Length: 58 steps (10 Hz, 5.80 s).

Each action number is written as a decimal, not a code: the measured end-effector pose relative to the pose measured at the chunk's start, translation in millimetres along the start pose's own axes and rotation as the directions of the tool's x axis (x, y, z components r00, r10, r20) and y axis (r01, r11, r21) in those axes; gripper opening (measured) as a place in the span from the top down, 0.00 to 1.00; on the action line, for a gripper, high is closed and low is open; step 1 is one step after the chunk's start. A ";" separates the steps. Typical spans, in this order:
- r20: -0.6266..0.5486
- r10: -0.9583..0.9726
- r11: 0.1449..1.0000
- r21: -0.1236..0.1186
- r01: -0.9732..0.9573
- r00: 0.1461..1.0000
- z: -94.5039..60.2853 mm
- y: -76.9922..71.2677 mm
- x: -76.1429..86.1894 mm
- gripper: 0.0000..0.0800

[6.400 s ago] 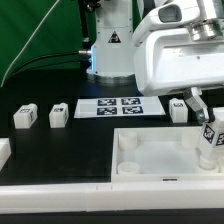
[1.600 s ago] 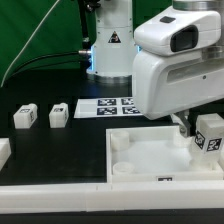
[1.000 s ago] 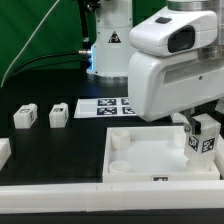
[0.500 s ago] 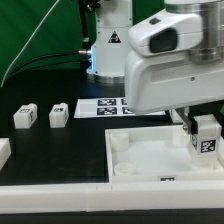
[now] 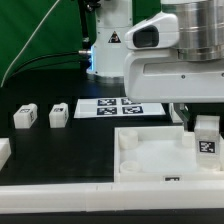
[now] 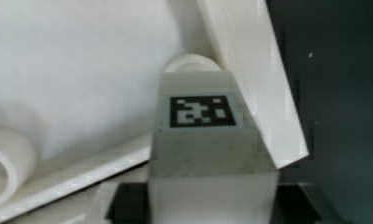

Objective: Assemble one leg

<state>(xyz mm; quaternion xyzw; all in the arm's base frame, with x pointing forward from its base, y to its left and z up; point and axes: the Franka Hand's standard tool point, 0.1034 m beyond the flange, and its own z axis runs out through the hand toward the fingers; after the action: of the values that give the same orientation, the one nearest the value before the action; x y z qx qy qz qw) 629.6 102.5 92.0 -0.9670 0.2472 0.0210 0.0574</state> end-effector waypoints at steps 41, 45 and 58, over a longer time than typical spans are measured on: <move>-0.014 -0.377 0.926 0.011 0.377 0.926 1.6 -2.1 1.5 0.63; -0.013 0.098 0.995 0.016 -0.097 0.995 2.1 -2.3 -0.1 0.63; 0.033 0.965 0.260 0.008 -0.966 0.260 4.2 -7.0 -5.4 0.63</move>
Offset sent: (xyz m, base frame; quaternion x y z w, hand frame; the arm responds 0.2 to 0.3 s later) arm -0.0026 0.0018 -0.0026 0.0031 0.0054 0.1906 0.9817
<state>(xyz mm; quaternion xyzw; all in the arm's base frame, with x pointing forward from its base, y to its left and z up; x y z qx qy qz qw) 628.2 111.7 88.9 -0.6163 0.7839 0.0587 0.0482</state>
